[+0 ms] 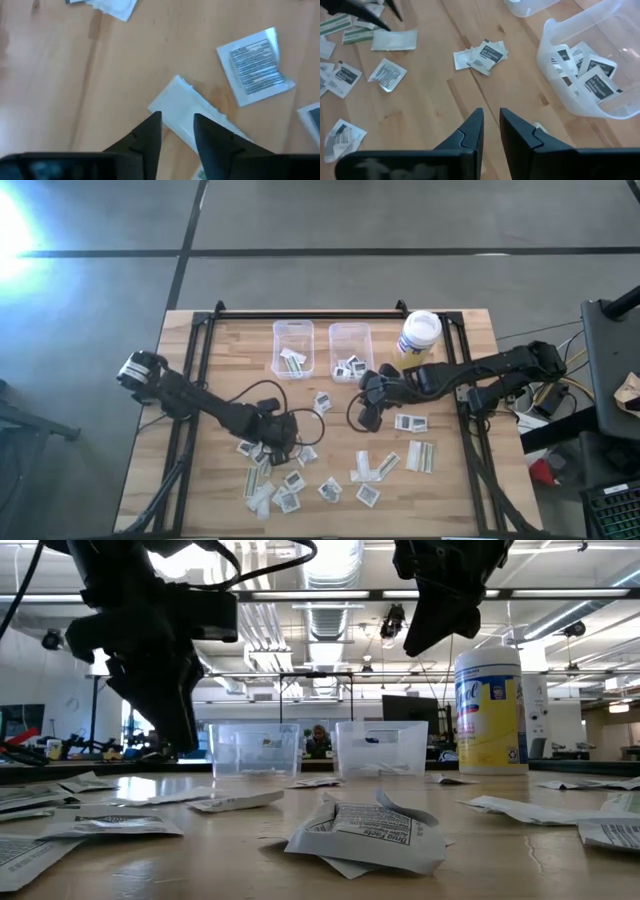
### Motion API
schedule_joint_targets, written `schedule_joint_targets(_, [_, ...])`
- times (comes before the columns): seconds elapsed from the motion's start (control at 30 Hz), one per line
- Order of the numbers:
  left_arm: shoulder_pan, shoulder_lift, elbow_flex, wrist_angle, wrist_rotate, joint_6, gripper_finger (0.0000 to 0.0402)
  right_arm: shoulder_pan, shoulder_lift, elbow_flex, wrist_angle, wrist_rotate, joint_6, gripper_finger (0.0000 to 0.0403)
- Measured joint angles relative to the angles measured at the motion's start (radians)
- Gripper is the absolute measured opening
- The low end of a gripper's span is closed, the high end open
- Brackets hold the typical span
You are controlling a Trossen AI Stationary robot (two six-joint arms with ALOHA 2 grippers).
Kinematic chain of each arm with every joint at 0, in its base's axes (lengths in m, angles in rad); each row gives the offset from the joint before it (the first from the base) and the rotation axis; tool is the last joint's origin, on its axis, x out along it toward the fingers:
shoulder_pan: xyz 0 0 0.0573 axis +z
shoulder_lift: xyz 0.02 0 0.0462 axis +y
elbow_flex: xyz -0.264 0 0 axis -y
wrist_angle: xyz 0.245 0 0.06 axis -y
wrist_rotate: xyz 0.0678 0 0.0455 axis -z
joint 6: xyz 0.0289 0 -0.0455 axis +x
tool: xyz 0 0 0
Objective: Pick & Place First Aid Supplies
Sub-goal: Put the green bandage pack into the left transparent bin
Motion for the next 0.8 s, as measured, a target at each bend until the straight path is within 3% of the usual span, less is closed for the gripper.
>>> schedule_joint_targets(0.17, [0.052, 0.0, 0.0, 0.014, 0.059, 0.059, 0.0188, 0.011, 0.0, 0.0, 0.0, 0.0, 0.0, 0.006])
schedule_joint_targets(0.3, [0.114, 0.0, 0.001, 0.023, 0.234, 0.153, 0.0219, 0.015, 0.0, 0.0, 0.0, 0.0, 0.0, 0.0065])
schedule_joint_targets(0.8, [0.298, -0.001, -0.023, 0.044, 0.523, 0.461, 0.0225, 0.022, 0.0, 0.0, 0.0, 0.001, -0.004, 0.007])
